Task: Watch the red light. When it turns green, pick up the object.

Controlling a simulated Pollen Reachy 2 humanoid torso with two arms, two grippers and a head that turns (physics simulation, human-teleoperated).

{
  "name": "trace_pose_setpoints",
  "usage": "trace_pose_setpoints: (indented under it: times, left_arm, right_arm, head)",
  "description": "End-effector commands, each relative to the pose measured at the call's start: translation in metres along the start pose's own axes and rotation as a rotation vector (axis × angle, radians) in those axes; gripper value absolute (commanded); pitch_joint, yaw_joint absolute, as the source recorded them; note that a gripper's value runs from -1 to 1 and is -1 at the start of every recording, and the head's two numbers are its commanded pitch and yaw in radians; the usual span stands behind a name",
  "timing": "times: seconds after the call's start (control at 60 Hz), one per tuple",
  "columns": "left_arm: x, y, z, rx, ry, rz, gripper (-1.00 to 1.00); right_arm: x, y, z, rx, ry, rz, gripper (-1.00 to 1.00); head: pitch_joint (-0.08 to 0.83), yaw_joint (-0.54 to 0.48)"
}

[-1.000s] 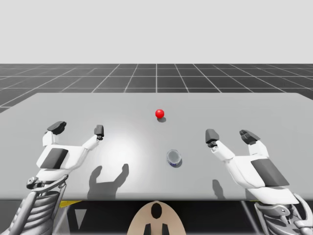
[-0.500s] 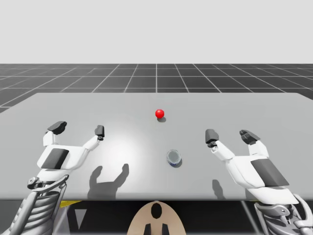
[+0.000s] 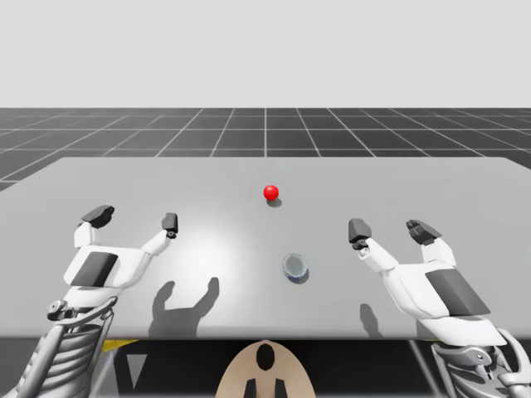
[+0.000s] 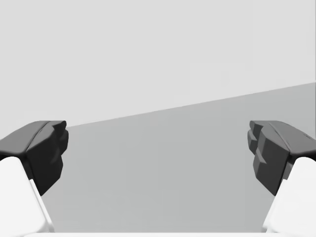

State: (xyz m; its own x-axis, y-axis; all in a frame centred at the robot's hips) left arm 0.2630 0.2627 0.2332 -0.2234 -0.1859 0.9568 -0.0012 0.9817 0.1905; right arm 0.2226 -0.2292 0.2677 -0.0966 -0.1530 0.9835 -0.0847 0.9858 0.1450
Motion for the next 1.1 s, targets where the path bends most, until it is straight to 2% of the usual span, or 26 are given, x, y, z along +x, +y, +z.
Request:
trace_pose_setpoints:
  times: [0.017, 0.817, 0.95, 1.1]
  left_arm:
    - [0.0, -0.0001, 0.0003, -0.001, 0.001, -0.001, -1.0]
    - [-0.0005, -0.0014, 0.0004, -0.01, 0.004, -0.008, -1.0]
    - [-0.0005, -0.0013, 0.0004, -0.01, 0.004, -0.008, -1.0]
    - [-0.0006, -0.0015, 0.0002, -0.011, 0.004, -0.009, -1.0]
  right_arm:
    - [-0.0017, 0.002, 0.0005, -0.005, 0.001, -0.021, -1.0]
    - [-0.0023, 0.0024, 0.0003, -0.004, 0.0, -0.016, -1.0]
    - [-0.0024, 0.0022, 0.0002, -0.004, 0.002, -0.017, -1.0]
    - [-0.002, 0.0016, -0.0001, -0.006, 0.001, -0.018, -1.0]
  head:
    - [0.456, -0.03]
    - [0.461, -0.03]
    - [0.503, -0.05]
    - [0.592, -0.07]
